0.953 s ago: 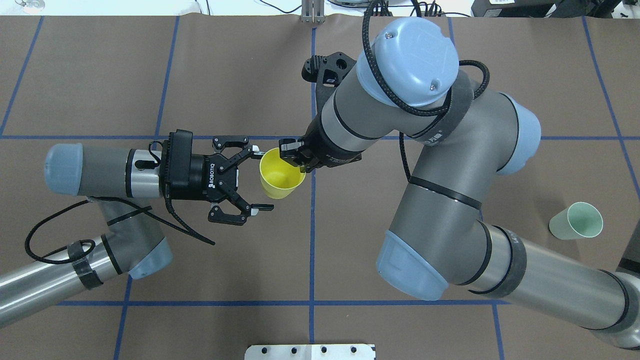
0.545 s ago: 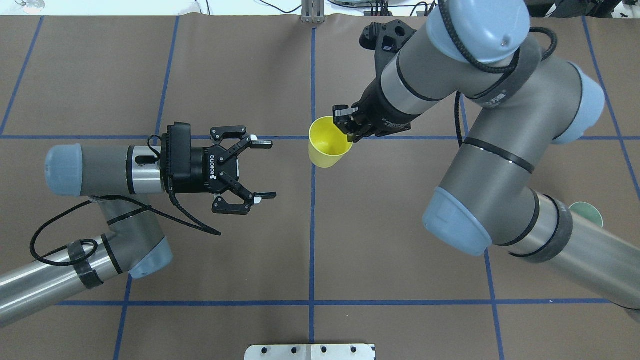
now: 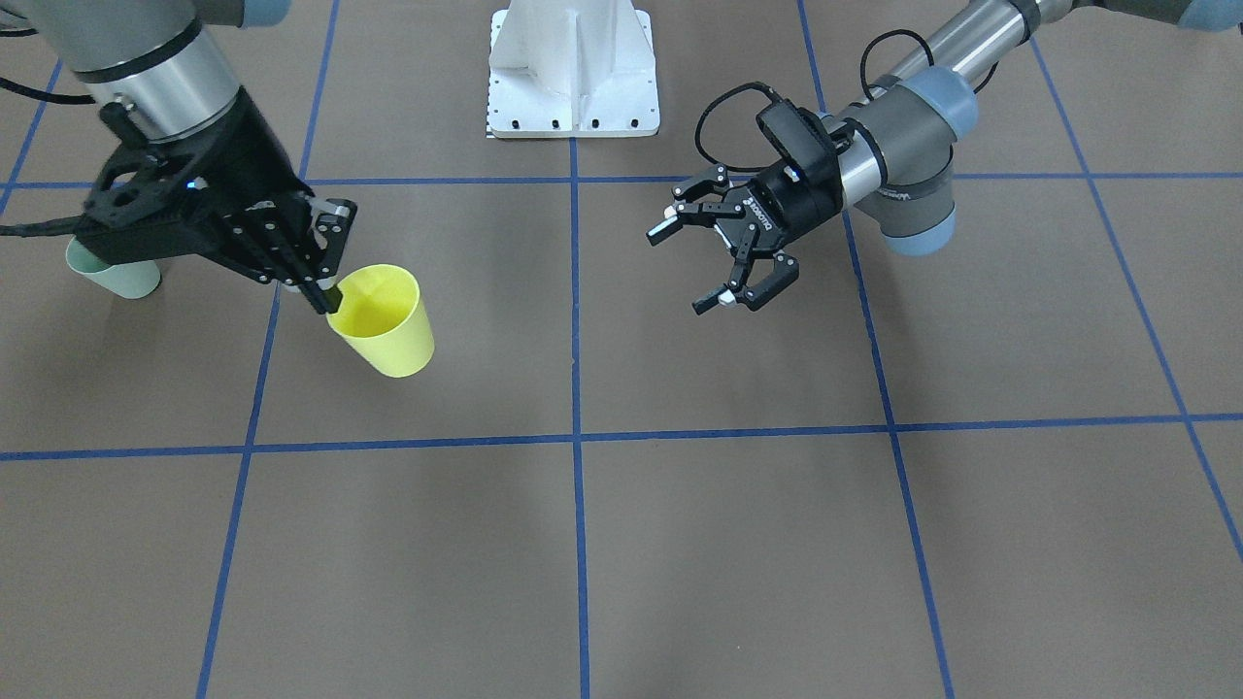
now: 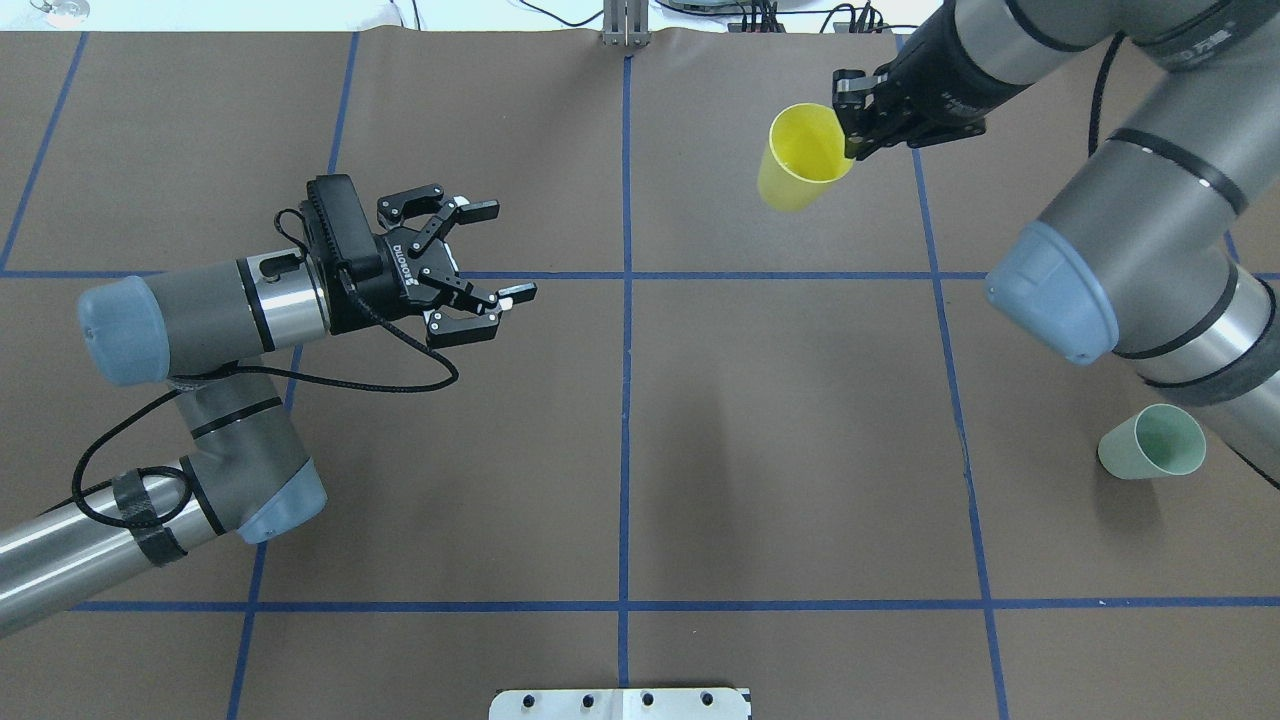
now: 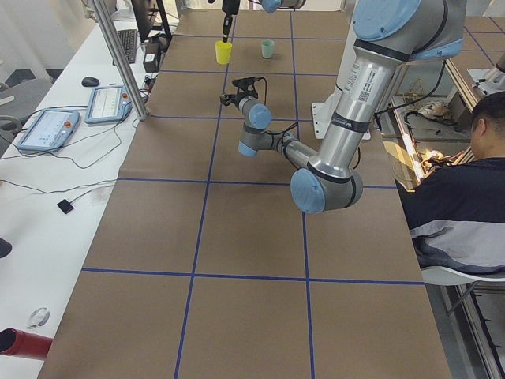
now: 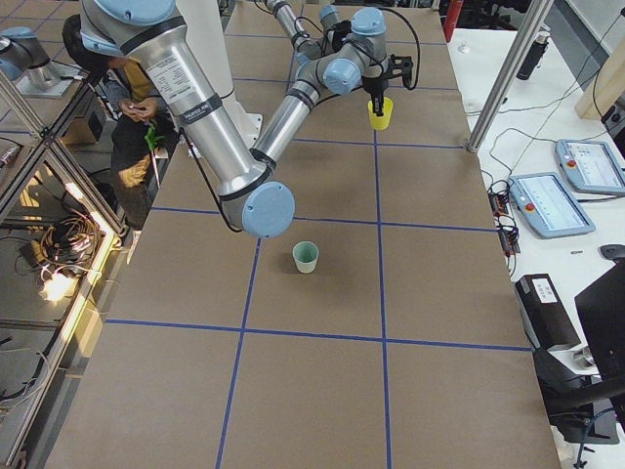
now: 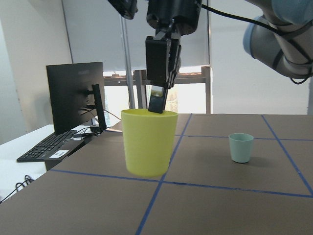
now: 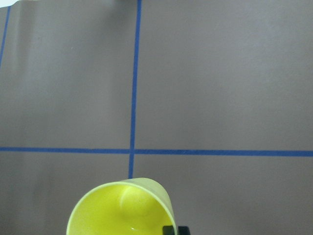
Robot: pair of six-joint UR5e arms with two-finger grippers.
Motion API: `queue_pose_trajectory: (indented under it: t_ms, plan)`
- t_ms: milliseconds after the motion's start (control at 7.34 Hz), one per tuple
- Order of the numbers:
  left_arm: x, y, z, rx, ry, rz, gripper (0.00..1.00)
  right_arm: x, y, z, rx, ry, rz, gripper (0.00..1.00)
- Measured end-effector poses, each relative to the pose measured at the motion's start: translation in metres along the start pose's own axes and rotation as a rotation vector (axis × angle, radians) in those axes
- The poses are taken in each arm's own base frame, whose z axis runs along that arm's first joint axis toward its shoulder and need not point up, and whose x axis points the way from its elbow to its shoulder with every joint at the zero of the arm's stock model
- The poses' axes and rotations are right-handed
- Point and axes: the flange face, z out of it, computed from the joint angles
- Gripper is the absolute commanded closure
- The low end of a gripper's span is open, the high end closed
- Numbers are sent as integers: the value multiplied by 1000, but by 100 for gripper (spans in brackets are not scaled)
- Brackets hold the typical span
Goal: Transfer and stack yellow cup on green cup
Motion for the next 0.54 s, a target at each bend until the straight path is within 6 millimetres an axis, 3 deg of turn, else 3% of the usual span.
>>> queue_pose_trajectory:
  t_ms: [272,545]
  plan:
    - [-52,6,-7,-180,-164,-14,1,57,-38,-11,20,51,-11,100]
    - [-87,17,-31,-405,-303,-43,1,93,-51,-15,18,77,-36,100]
